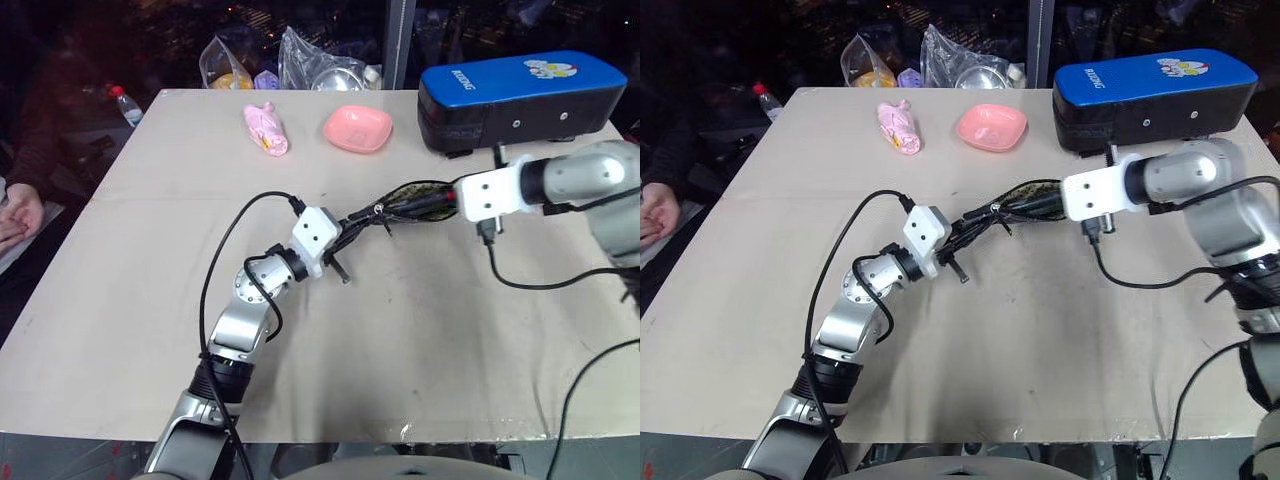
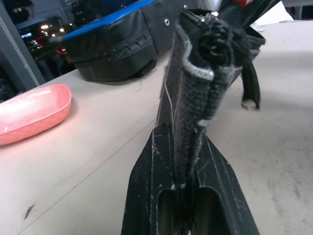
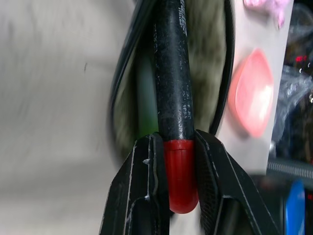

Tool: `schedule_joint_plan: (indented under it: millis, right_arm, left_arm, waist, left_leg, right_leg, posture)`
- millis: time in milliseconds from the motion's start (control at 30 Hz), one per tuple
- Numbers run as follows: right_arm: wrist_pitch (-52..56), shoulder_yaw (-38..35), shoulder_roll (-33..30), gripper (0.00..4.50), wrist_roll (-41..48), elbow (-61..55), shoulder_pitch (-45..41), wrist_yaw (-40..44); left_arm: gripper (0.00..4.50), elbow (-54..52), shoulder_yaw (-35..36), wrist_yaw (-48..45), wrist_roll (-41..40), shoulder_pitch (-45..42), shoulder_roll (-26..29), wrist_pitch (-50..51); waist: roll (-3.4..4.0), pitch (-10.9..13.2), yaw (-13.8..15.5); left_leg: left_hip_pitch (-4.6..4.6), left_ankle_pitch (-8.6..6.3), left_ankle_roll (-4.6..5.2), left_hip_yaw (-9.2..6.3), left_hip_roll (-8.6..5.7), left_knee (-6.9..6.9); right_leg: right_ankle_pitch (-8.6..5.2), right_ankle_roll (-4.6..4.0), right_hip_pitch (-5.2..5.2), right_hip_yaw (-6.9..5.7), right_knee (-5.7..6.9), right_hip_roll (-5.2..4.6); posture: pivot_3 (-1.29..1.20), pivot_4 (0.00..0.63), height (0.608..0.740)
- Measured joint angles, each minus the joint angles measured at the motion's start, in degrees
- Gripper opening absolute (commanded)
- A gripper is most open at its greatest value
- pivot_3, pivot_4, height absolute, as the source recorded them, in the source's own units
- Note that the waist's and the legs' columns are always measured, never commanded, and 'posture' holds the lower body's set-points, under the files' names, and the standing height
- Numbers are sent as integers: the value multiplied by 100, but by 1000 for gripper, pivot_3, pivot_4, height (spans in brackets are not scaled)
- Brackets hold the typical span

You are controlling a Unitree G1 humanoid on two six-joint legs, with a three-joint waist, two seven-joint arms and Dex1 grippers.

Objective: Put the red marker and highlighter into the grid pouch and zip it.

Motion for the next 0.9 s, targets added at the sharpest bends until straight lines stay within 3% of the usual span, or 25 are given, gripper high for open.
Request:
schedule_joint_plan:
  millis: [267,400,600,733,900]
  right_arm:
    - [412,-53,342,3829,101,-144,-83,127]
    - [1691,-772,130,3829,759,-496,15,228]
    - [5233,-2121,147,3829,2875,-2286,723,161]
    - [7709,-2864,967,3829,4150,-3287,1158,-524]
    - [8591,-2801,2033,3829,4124,-3332,1785,-1919]
  left_arm:
    - [0,0,-14,63,12,9,-47,2]
    - [0,-6,-8,66,12,22,-51,7]
    - [0,-10,-10,69,9,48,-61,19]
    - [0,-10,-12,64,8,50,-63,21]
    - [0,-8,-11,56,8,43,-61,22]
  waist:
    - [0,0,27]
    - [0,0,26]
    - [1,-1,15]
    - [-1,-4,25]
    - [-1,-5,23]
  left_leg:
    - [-8,0,0,-10,-16,2]
    - [-8,-2,3,-17,-13,1]
    - [-8,-14,23,-27,-9,-1]
    - [-8,-14,23,-34,-8,3]
    - [-11,-13,23,-30,-24,3]
  right_leg:
    - [1,1,0,-7,-1,-12]
    - [1,0,0,-11,1,-13]
    - [3,-5,1,-6,3,-44]
    - [5,-8,6,-12,3,-47]
    - [5,-6,0,-15,9,-38]
  posture:
    - [0,150,726]
    - [0,150,726]
    - [0,150,726]
    - [0,150,726]
    - [0,150,726]
